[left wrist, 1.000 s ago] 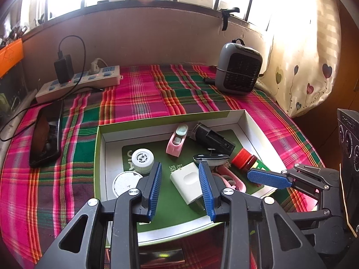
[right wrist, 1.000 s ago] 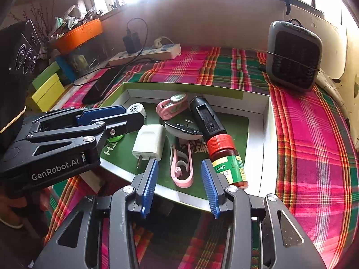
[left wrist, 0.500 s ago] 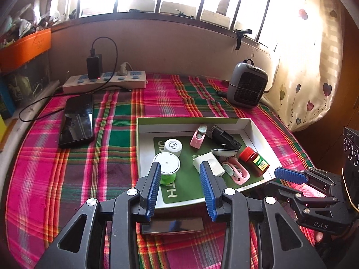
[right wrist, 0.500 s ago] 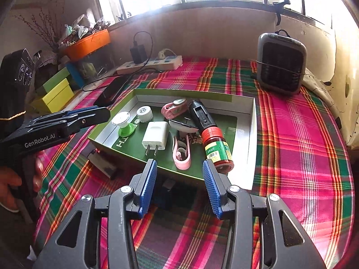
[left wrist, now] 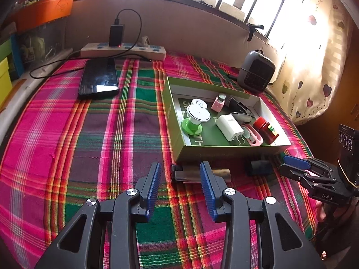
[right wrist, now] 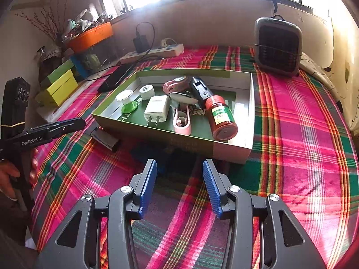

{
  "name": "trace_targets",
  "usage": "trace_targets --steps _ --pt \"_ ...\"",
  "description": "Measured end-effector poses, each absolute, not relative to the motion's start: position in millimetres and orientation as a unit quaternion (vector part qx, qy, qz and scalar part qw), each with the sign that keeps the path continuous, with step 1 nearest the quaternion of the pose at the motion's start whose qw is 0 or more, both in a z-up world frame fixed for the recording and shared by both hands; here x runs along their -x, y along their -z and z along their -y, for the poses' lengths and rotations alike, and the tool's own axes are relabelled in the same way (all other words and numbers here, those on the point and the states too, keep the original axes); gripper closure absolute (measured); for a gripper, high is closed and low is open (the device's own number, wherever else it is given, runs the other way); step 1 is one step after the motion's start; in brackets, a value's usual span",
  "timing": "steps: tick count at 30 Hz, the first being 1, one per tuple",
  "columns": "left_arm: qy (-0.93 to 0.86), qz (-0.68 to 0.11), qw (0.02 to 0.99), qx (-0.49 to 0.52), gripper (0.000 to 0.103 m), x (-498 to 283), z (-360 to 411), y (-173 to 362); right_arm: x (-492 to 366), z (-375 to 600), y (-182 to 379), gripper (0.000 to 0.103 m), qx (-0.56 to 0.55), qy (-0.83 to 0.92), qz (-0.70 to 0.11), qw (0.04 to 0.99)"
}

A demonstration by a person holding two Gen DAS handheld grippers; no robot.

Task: Organize rigid objects
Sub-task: 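Withdraw both open grippers toward the grey bar and blue box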

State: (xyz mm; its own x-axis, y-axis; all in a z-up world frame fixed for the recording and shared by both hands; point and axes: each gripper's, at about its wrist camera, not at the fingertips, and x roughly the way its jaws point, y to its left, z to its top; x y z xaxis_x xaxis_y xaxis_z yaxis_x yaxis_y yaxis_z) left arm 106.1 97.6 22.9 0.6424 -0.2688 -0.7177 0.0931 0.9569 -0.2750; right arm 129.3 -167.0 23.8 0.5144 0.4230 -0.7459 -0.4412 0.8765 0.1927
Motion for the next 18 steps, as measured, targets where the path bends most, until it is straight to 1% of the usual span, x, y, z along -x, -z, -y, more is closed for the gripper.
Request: trace_targets --steps 7,18 --pt "0.126 -0.428 0.883 0.146 0.068 -115.5 -99.7 -7.5 -131.2 150.0 -20.6 0.059 0.025 -0.259 -0.424 0.867" --pt "0.192 -0.437 0.870 0.126 0.068 -102.9 -69.9 -4.7 -134.4 145.6 -17.6 0.059 0.022 -0.248 -0.428 0.869"
